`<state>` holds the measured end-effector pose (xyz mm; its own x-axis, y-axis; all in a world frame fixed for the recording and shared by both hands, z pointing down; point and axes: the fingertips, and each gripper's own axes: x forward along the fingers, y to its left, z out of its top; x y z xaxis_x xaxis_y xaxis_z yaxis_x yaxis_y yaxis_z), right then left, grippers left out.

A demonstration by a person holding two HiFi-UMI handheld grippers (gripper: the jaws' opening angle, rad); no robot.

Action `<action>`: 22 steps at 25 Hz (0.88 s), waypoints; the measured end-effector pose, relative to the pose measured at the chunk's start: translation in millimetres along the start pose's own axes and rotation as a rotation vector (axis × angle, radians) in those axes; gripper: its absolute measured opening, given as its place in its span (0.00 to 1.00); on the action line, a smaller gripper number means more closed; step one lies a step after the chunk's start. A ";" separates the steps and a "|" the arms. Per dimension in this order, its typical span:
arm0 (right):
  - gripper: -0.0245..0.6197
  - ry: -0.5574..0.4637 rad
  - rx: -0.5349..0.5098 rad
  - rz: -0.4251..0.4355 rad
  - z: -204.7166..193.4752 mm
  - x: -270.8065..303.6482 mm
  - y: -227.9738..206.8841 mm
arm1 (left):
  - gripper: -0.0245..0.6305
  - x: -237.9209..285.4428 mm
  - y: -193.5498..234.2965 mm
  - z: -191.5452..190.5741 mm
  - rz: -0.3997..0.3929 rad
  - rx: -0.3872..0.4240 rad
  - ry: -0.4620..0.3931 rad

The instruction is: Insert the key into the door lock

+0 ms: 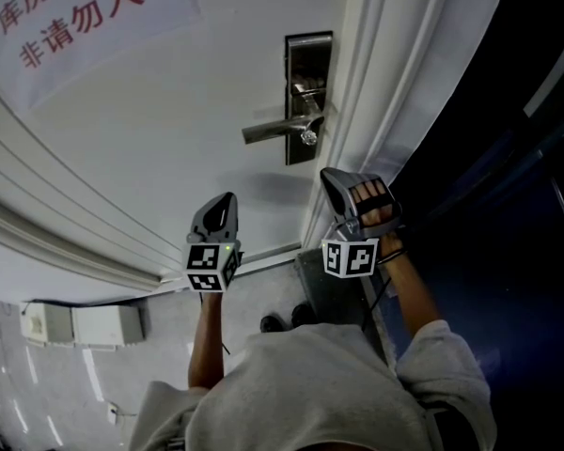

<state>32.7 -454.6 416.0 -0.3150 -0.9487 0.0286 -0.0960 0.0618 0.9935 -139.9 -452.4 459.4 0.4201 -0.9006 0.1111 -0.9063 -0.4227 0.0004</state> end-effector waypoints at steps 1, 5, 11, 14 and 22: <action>0.08 0.001 0.003 0.005 -0.1 -0.3 1.4 | 0.06 0.0 -0.1 -0.1 -0.001 0.000 0.000; 0.08 -0.004 0.068 0.013 1.8 -1.7 1.6 | 0.06 -0.7 0.6 0.4 0.000 -0.002 -0.002; 0.08 -0.018 0.406 0.068 5.4 -3.1 2.3 | 0.06 -5.0 5.5 0.9 0.014 0.001 -0.004; 0.08 -0.023 0.621 0.105 4.4 -3.0 3.3 | 0.06 -7.4 8.6 2.9 0.024 0.002 -0.006; 0.07 -0.058 1.120 0.138 -12.4 -0.4 4.4 | 0.06 -15.5 17.1 1.0 0.056 -0.002 -0.003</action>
<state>44.1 -457.7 421.7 -0.4285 -0.8984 0.0964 -0.8402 0.4354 0.3232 -161.8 -445.7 456.7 0.3693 -0.9230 0.1084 -0.9283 -0.3719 -0.0038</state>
